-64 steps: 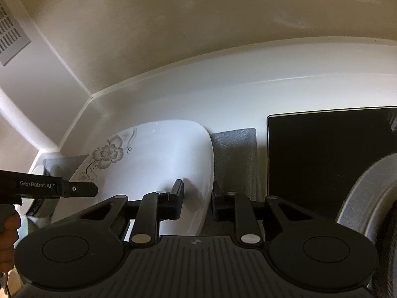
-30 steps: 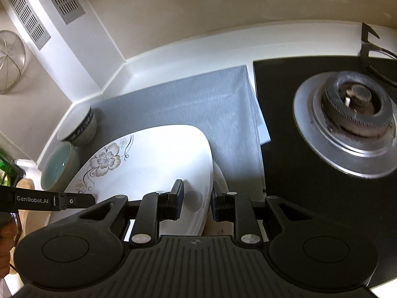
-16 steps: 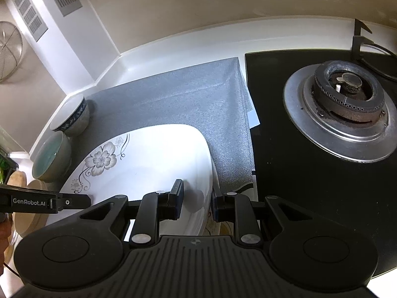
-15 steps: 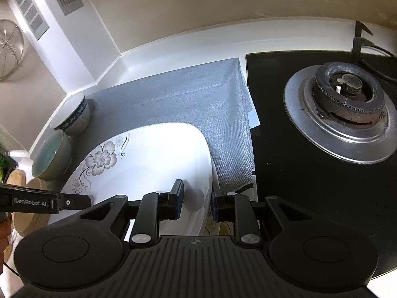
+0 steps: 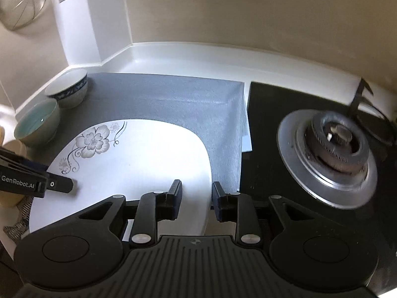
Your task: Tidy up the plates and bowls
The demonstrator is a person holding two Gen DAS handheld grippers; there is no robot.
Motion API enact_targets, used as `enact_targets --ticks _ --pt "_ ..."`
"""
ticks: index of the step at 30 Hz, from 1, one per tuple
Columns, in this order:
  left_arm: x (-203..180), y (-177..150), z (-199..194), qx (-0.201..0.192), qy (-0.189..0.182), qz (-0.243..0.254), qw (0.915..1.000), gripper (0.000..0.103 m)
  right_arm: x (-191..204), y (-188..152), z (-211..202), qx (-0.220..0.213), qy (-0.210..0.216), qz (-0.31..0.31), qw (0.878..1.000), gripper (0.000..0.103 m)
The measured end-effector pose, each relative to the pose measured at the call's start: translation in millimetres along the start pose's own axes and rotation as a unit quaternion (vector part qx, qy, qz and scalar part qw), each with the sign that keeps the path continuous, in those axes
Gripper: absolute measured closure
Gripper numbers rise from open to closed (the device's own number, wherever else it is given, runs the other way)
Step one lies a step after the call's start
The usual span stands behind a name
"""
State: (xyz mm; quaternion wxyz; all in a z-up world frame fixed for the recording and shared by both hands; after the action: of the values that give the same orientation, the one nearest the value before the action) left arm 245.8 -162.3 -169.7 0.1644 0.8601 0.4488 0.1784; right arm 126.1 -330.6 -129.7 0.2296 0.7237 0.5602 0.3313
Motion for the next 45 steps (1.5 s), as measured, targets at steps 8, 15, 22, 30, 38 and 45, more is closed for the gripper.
enact_targets --ticks 8,15,22,30,38,45 --pt "-2 -2 -34 -0.071 -0.002 0.008 0.9974 0.005 -3 2 -8 0.017 -0.003 0.015 1.000 0.046" --pt "4 -13 -71 -0.116 -0.022 0.004 0.9930 0.000 21 2 -32 0.037 0.025 0.061 0.997 0.022" --pt "33 -29 -98 -0.133 -0.025 -0.026 0.9905 0.000 73 1 -39 0.059 0.065 0.050 0.995 0.019" --pt "65 -44 -118 -0.149 -0.016 -0.045 0.9877 0.000 107 10 -41 0.067 0.064 0.032 0.995 0.019" --pt "85 -50 -131 -0.174 -0.026 -0.045 0.9834 0.000 131 13 -47 0.063 0.053 0.023 0.996 0.019" --pt "100 -53 -136 -0.184 -0.030 -0.044 0.9815 0.000 151 14 -49 0.058 0.048 0.016 0.997 0.019"
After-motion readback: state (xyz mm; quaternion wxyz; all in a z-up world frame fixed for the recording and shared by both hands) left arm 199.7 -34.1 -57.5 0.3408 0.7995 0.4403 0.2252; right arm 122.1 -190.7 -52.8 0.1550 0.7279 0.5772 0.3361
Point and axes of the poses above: each gripper's, at about its wrist camera, not at the fingertips, and z roughly the way its jaws point, x to its left, y to its top, the point moved 7 cm from there along z, roughly the way its jaws point, and after that the axes turned 12 degrees about y, right-handed, at the moved point
